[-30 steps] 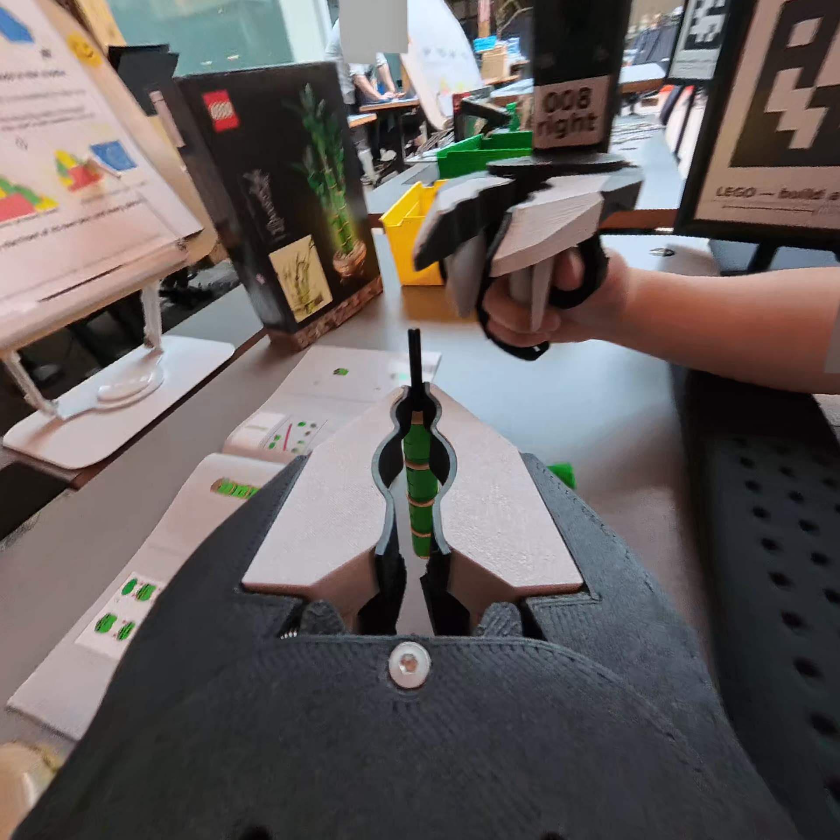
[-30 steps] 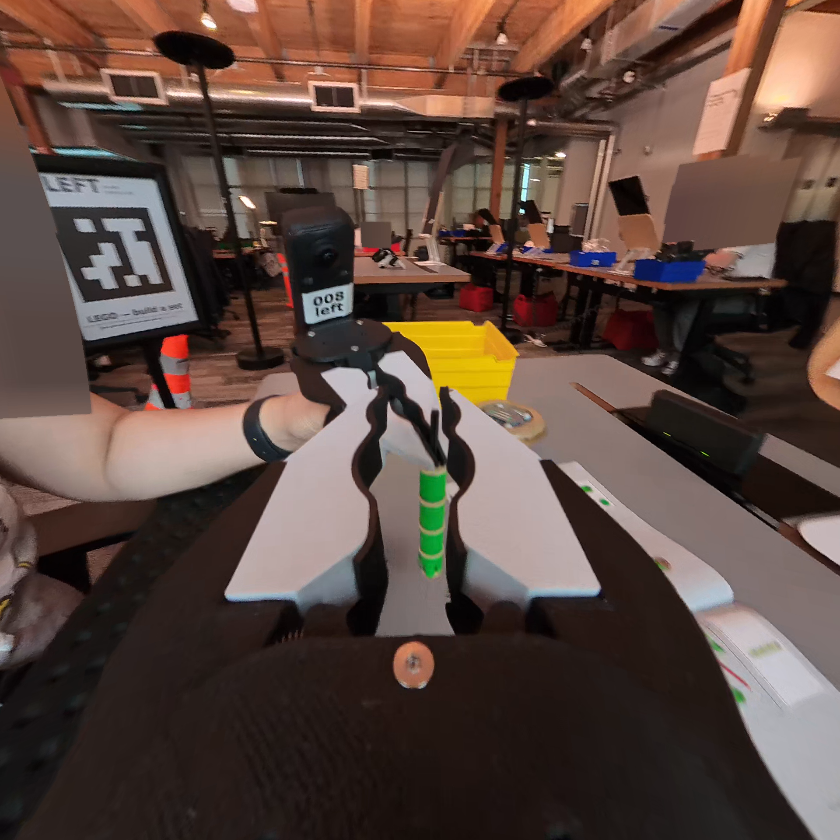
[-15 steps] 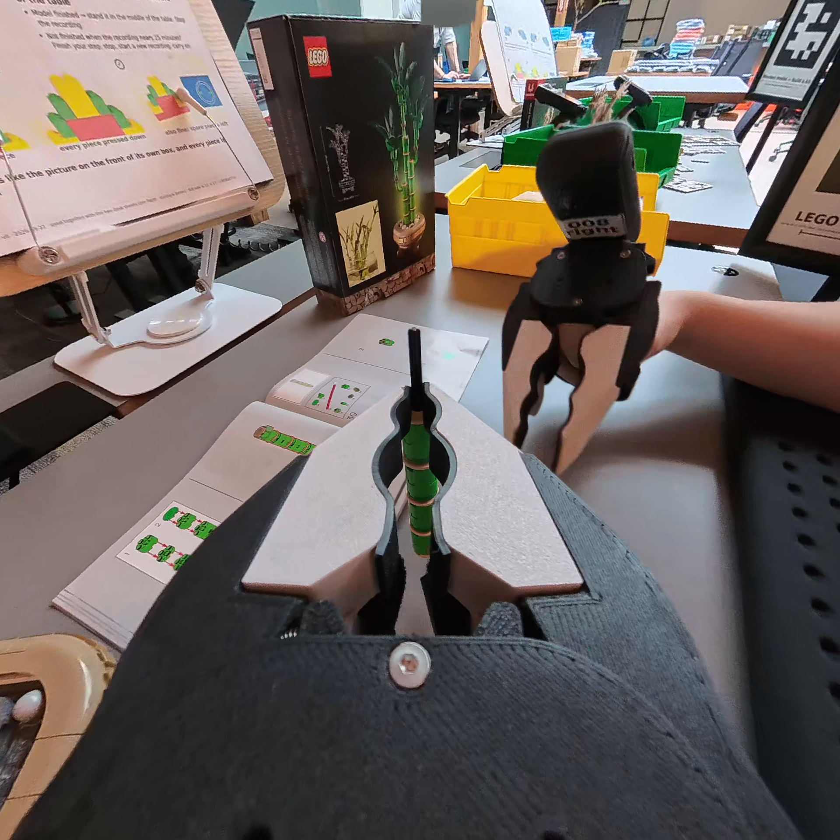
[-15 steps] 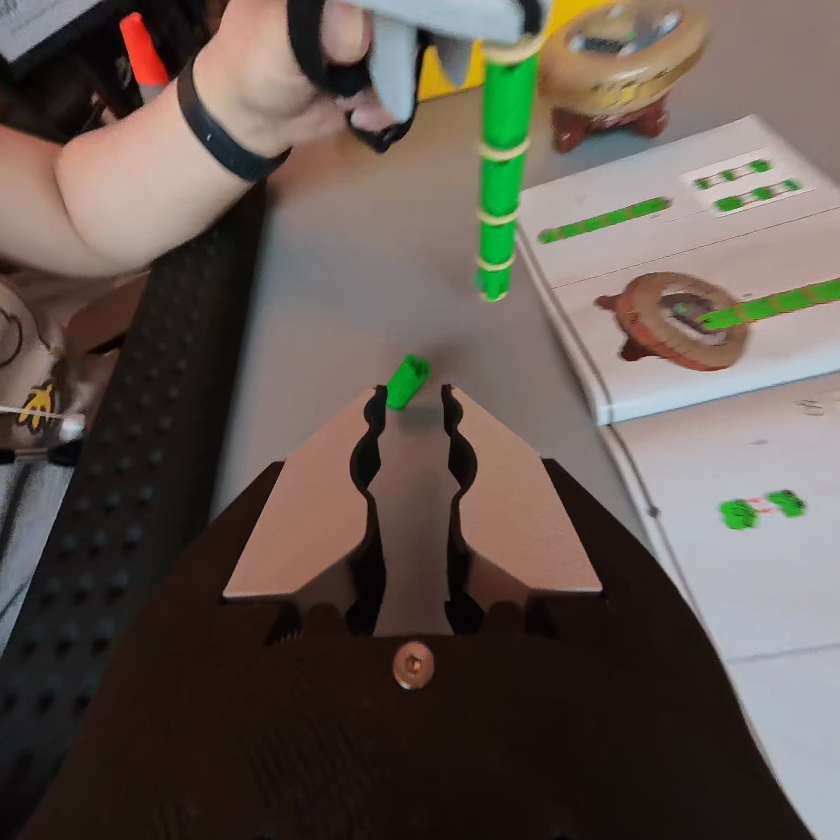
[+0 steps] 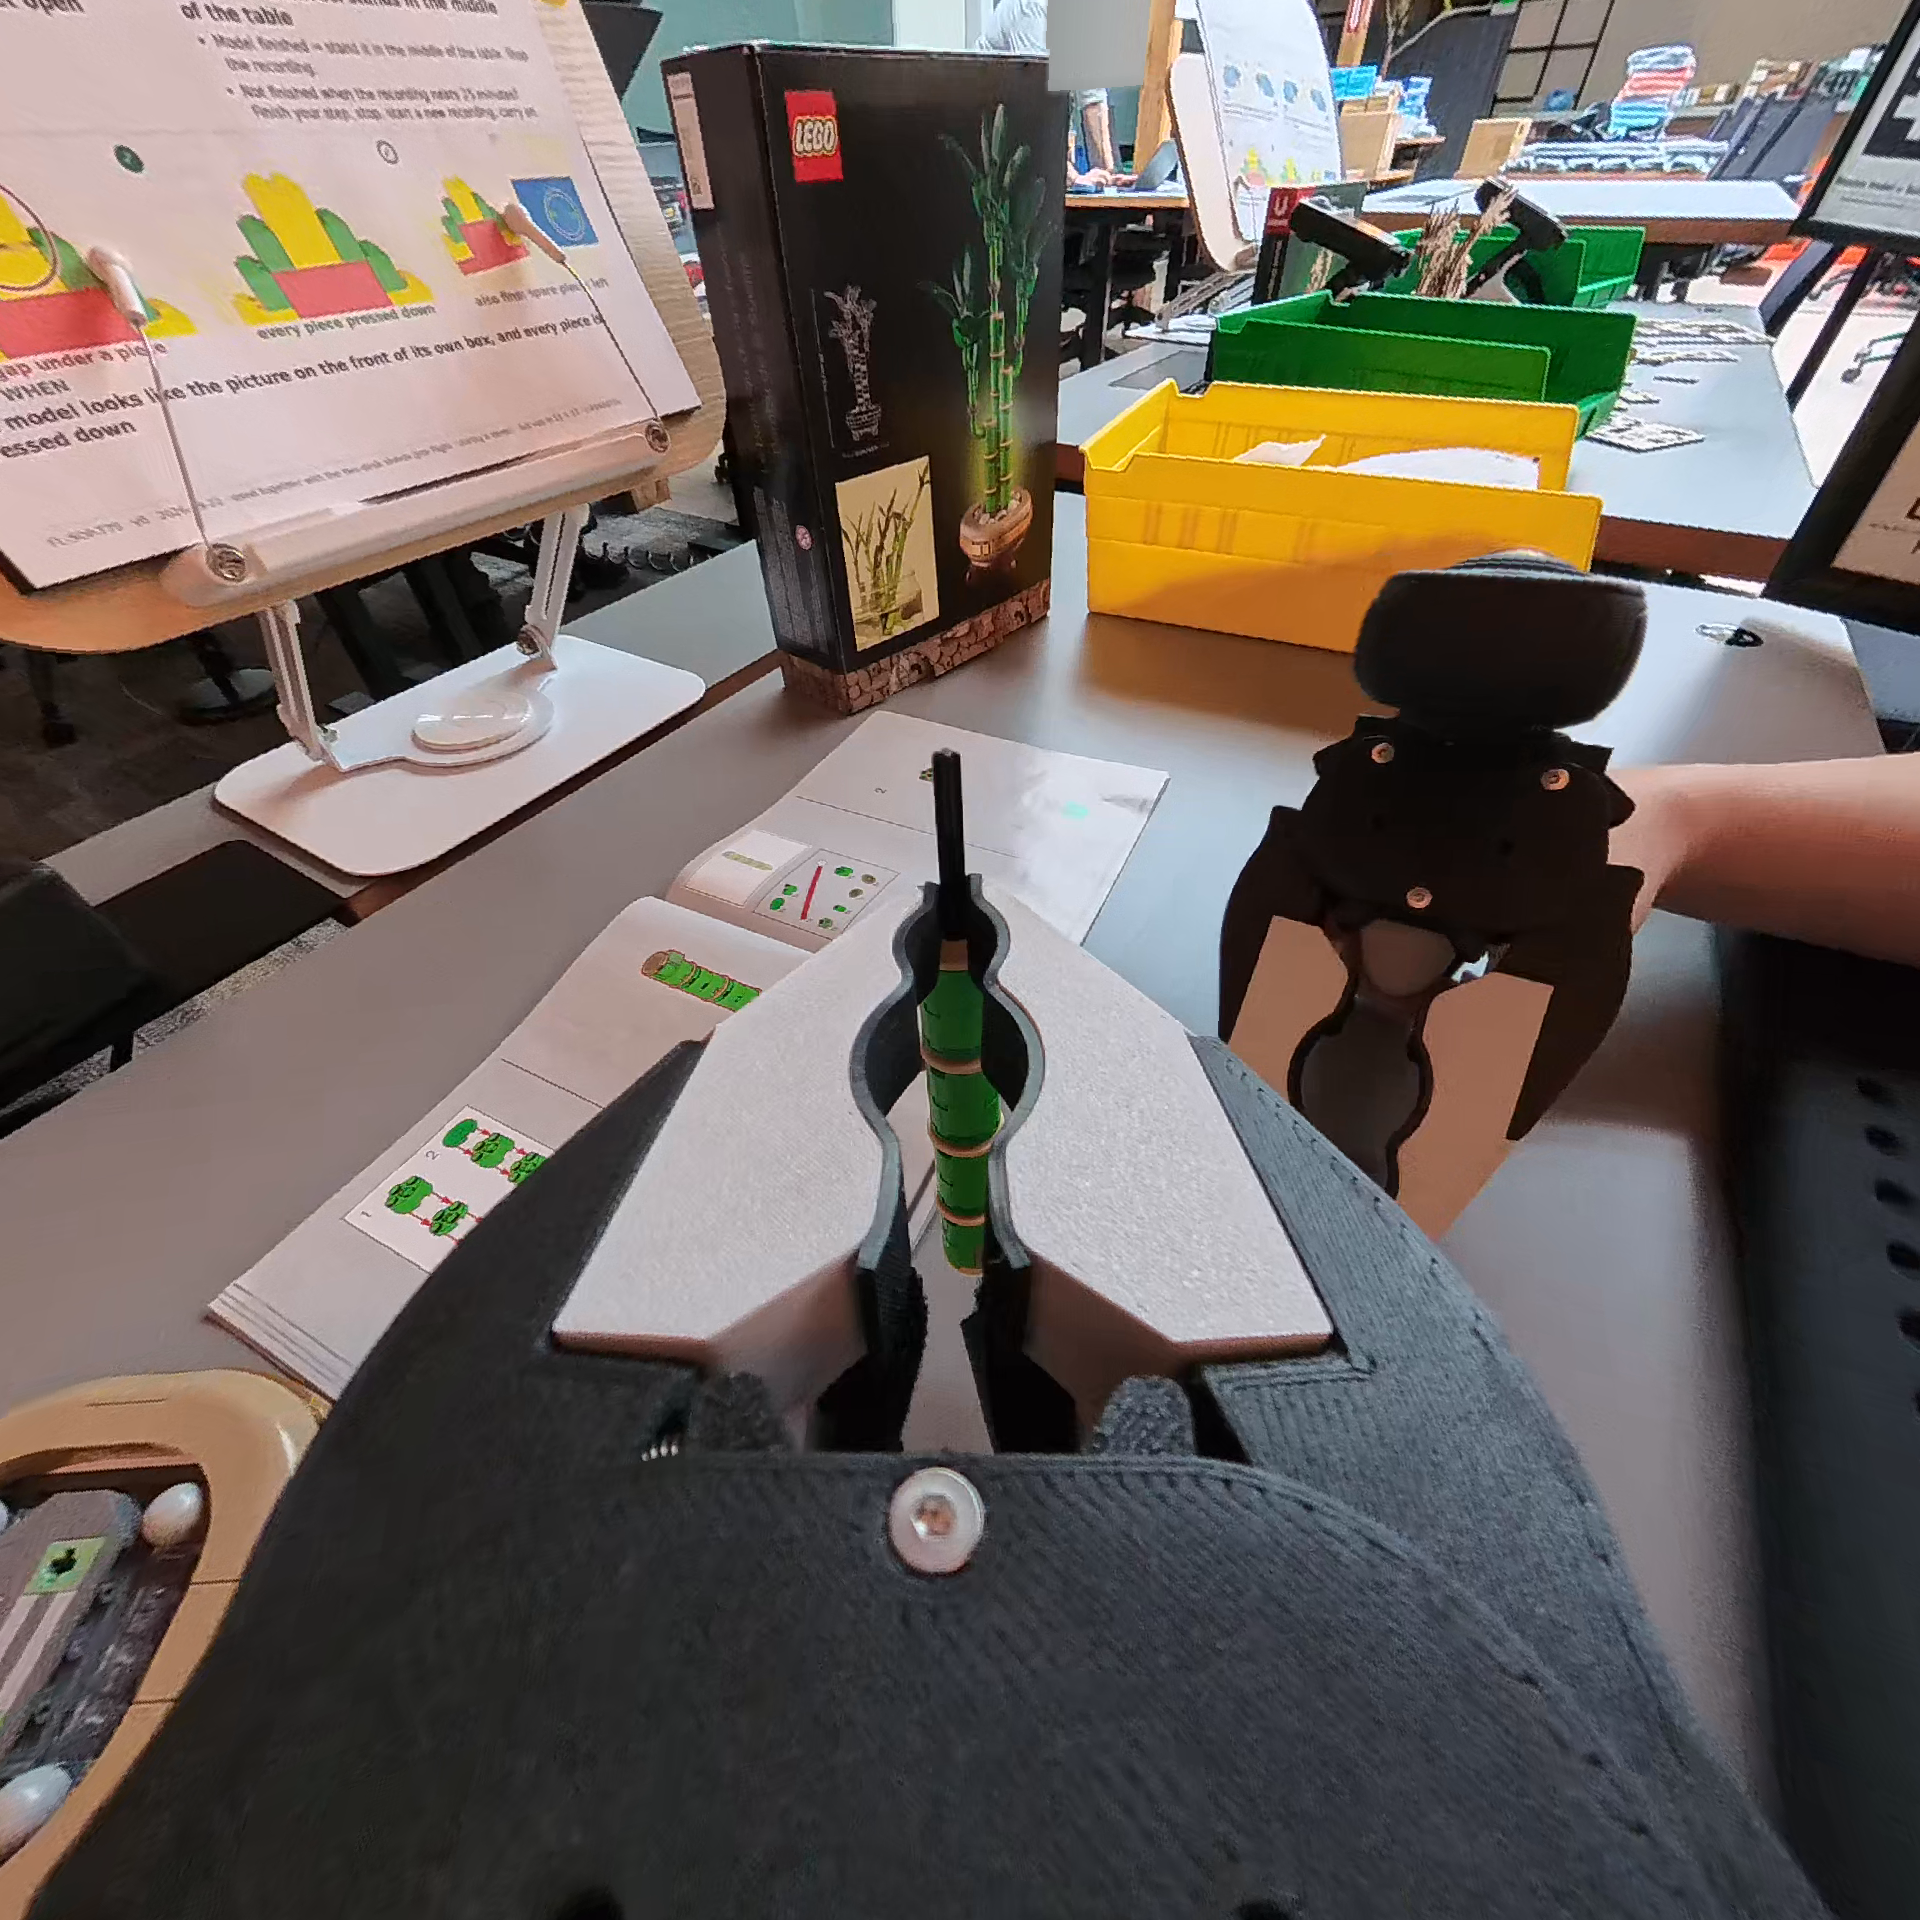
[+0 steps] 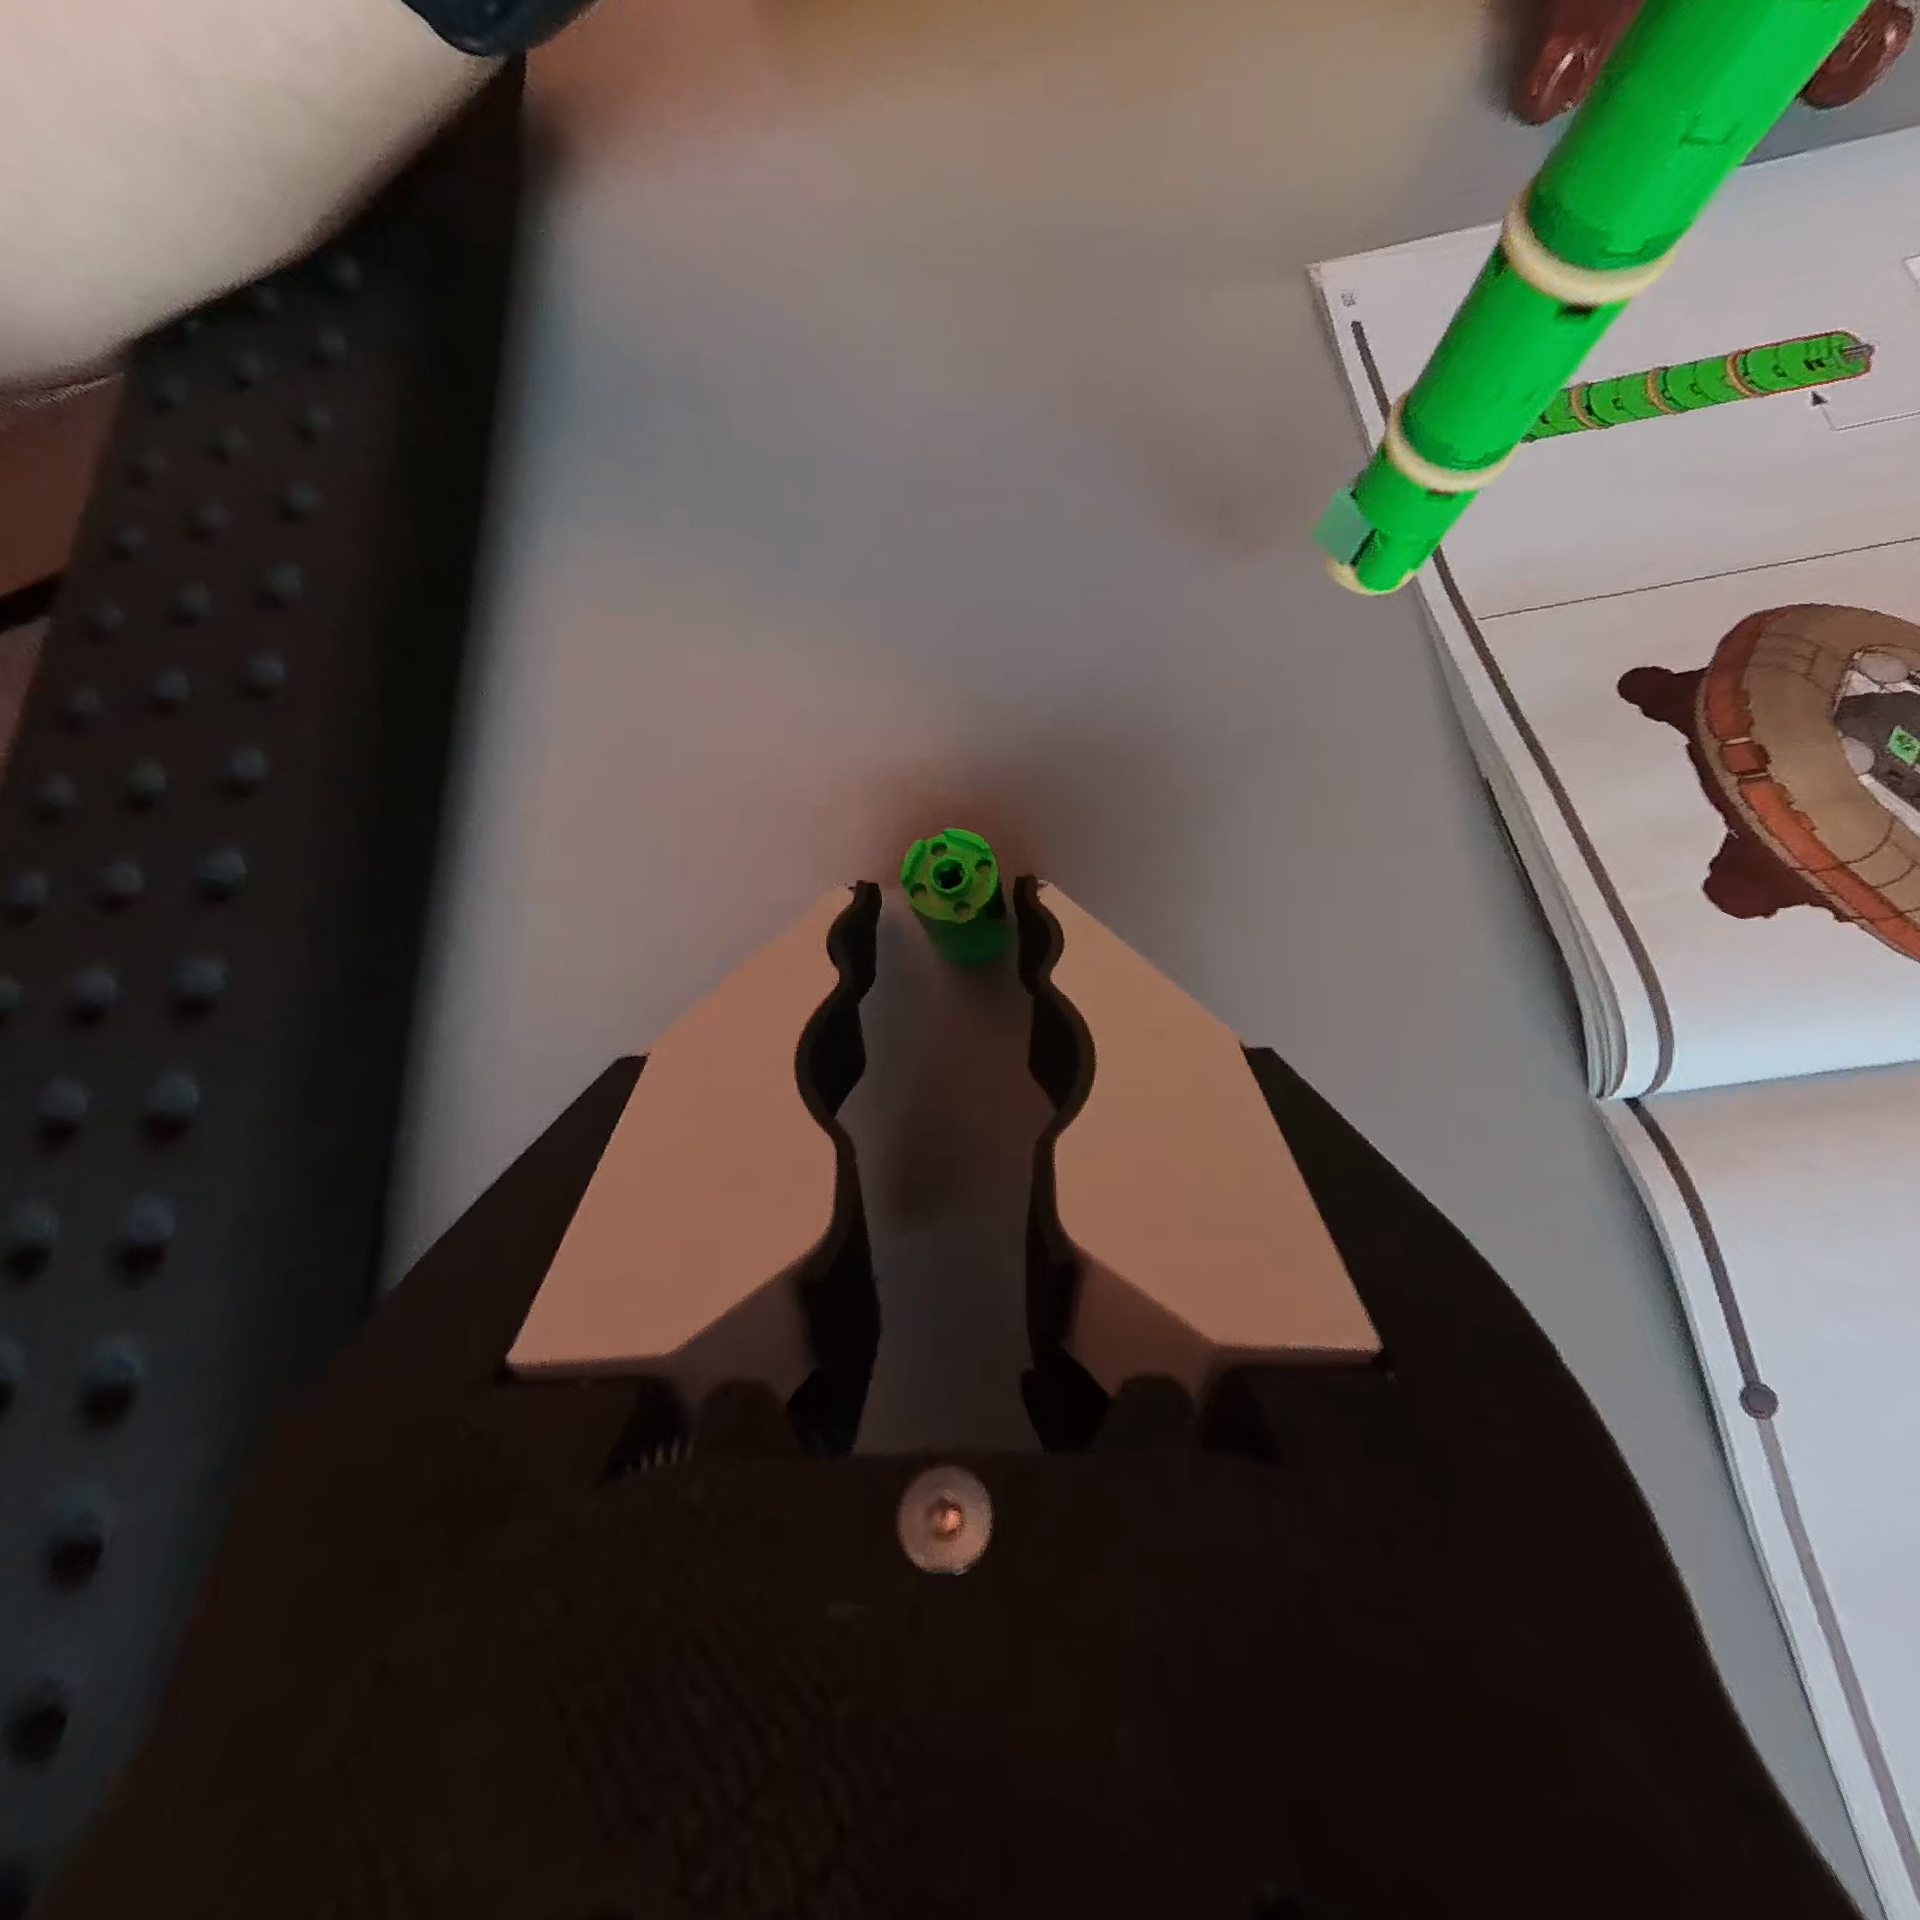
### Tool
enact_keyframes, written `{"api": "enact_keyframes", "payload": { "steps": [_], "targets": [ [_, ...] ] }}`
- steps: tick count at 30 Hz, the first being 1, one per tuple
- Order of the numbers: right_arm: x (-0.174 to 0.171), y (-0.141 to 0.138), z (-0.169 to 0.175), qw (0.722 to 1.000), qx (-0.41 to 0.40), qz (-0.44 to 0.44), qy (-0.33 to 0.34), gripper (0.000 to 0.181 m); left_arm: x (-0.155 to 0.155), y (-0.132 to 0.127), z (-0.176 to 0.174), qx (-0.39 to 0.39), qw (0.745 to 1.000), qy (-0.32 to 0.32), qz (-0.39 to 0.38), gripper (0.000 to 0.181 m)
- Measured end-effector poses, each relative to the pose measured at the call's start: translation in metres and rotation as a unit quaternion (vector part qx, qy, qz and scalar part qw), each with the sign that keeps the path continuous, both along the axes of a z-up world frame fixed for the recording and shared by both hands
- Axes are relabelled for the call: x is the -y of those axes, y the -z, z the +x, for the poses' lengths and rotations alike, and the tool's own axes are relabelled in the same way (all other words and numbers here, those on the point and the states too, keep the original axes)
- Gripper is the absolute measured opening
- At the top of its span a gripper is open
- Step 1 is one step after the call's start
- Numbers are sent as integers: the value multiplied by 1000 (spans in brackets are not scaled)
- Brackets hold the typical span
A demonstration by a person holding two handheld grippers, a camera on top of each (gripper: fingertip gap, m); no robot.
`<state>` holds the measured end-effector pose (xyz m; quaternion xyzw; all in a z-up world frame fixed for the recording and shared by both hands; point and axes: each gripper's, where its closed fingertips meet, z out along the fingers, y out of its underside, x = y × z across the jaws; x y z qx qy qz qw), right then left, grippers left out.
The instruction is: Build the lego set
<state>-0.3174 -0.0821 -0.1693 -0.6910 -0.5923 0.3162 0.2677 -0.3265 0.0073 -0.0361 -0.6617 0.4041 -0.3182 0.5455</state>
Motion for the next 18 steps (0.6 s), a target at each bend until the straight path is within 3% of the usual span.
{"api": "enact_keyframes", "payload": {
  "steps": [11, 18],
  "targets": [
    [-2, -4, 11, 999, -36, 2, -24, 34, 1, -2, -1, 4, 1000, 5, -2, 3],
    [0, -7, 3, 998, -35, 31, -35, 14, 1, -2, -1, 2, 1000, 5, -2, 3]
  ]
}}
